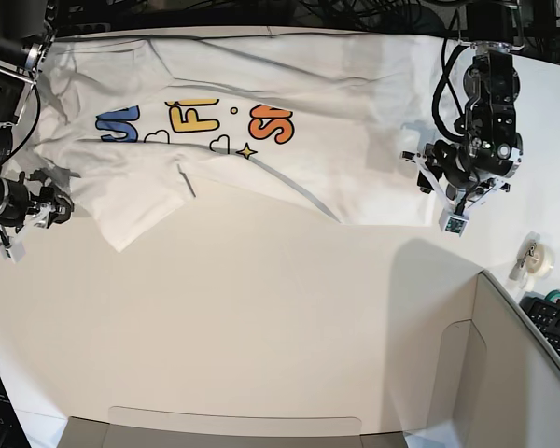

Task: Layout the t-shirt on the table in an organized manner, then fold the t-shirt properly
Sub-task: 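Grasp the shirt's hem edge with both grippers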

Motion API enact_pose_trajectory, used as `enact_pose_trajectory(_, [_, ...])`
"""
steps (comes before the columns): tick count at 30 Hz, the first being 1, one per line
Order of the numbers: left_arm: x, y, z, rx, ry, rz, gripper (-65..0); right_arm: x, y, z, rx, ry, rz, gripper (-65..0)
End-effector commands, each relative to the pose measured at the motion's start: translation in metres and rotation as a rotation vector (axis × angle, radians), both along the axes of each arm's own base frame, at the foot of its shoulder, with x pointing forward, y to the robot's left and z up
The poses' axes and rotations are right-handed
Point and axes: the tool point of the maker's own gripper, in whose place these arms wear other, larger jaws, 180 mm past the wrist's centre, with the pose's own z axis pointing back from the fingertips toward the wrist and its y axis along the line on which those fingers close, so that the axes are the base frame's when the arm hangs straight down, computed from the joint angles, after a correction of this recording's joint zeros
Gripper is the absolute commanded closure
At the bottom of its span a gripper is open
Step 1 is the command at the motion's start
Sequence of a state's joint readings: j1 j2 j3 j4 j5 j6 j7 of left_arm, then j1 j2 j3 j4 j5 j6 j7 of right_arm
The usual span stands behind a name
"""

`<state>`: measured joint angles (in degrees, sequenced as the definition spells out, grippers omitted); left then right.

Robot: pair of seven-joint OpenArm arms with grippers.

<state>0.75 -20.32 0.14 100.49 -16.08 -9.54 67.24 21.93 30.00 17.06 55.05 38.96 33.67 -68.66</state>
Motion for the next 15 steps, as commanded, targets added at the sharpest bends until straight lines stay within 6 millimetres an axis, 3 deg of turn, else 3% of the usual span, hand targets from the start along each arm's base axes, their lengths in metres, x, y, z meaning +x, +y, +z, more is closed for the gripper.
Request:
enact_pose_trajectory(1, [0.010, 0.004, 0.013, 0.014, -0.048, -0.003, -26.5, 0.011, 0.003, 0.010, -0.002, -0.044, 0.027, -25.2])
enact_pose_trajectory(6, [0.010, 0.005, 0.013, 0.016, -0.048, -0.003, -26.5, 0.006, 0.025, -0.012, 0.052, -0.001, 0.033, -25.2])
enact_pose_trajectory(15, [0.010, 0.005, 0.013, 0.017, -0.048, -0.003, -26.5, 0.009, 0.080, -0.030, 0.126, 0.020, 0.103, -25.2])
